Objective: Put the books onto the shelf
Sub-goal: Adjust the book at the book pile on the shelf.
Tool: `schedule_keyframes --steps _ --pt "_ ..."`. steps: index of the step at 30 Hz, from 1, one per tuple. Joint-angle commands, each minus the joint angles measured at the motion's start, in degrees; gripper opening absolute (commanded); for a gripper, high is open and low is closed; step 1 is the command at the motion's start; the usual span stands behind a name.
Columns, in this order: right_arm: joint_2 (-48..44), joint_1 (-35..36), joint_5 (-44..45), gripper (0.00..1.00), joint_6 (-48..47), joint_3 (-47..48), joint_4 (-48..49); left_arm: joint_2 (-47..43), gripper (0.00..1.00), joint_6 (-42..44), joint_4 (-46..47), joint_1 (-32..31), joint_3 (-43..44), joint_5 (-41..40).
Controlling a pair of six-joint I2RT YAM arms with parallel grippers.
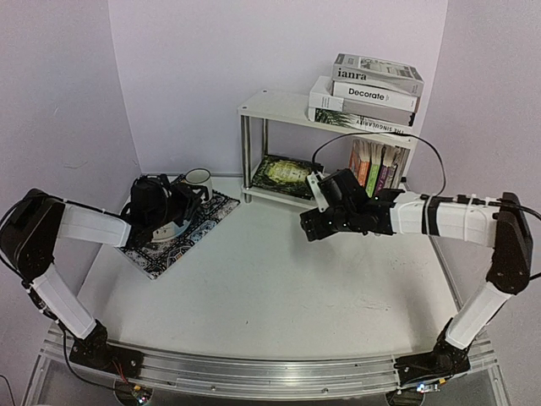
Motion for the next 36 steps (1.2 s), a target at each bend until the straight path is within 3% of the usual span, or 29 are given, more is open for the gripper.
schedule_keyframes --steps 1,9,14,22,36 --pt "7.2 0.0 5.8 0.78 -5.7 7.8 1.9 -8.1 0.57 9.1 -5.4 2.0 -2.4 2.4" --pt "22.8 -0.1 12.2 0.72 -13.3 22.4 0.7 -17.1 0.94 16.8 -16.9 4.4 -3.5 0.5" --pt "30.9 -0.3 14.7 0.59 -19.6 30.4 0.6 -20.3 0.97 19.5 -21.3 4.7 -3.4 -2.1" --pt "40.4 -1.4 18.4 0.62 -26.9 41.4 0.6 -21.1 0.98 21.7 -25.2 4.9 -1.1 -4.3" --pt "46.0 -5.4 17.2 0.55 -29.1 49.2 0.6 -20.4 0.97 21.9 -28.0 4.9 0.5 -6.3"
